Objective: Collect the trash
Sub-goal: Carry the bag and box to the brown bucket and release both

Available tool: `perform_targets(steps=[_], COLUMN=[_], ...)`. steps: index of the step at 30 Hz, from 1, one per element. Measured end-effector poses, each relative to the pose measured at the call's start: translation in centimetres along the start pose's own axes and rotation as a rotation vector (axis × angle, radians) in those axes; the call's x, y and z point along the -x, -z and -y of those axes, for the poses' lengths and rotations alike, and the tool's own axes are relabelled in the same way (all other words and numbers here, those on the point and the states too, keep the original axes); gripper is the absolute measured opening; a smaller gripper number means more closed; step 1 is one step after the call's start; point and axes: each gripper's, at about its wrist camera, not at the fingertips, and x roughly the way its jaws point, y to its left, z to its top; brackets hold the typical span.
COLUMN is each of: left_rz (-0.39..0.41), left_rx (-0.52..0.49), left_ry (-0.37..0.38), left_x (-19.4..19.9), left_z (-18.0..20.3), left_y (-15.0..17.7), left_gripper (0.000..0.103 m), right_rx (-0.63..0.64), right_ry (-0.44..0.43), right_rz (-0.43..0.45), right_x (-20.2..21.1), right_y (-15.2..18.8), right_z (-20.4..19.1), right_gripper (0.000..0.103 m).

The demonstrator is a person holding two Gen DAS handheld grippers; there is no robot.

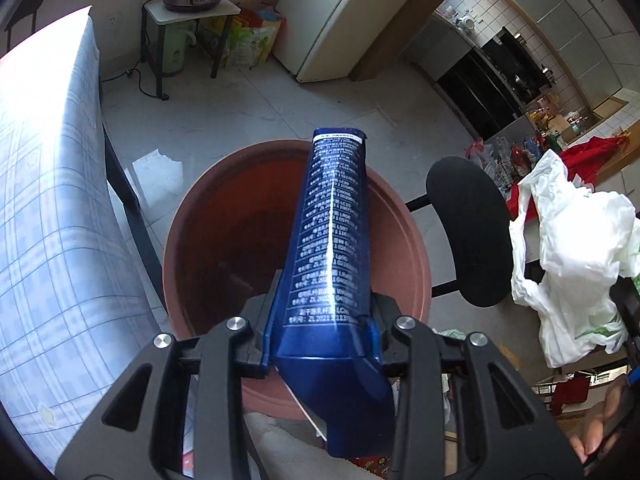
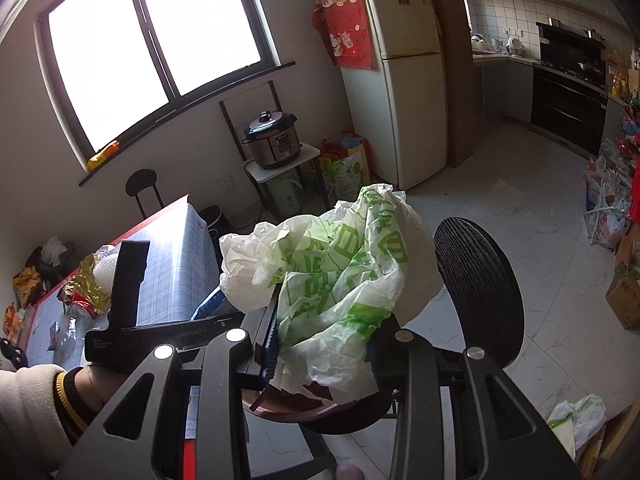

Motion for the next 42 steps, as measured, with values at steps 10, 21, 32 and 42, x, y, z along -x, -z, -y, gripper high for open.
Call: perform_targets(steps=[10, 21, 32, 42], left_rz=[0.096, 0.393, 0.504, 0.503], left_rx=[0.023, 0.125, 0.272, 0.387], left_ry=[-0.063, -0.262, -0.439, -0.472], left_x=[6.0, 19.9, 30.1, 34.0], left_z=[-2.1, -6.4, -12.2, -17.8], left_y=[0.3, 4.9, 12.2, 16.2], left_gripper=[0.056, 0.083, 0.09, 0.097], right_rx=[0.003, 0.019, 0.093, 0.038], right_ry=[-0.043, -0.098, -0.045, -0.013], right_rz=[-0.01, -0.032, -0.127, -0.213], right_x=[-1.2, -3.7, -9.1, -12.6], right_y=[-0.2, -0.5, 0.3, 1.6], right_z=[-1.0, -2.5, -4.4, -5.1], right_gripper=[0.033, 0.033, 0.034, 0.04])
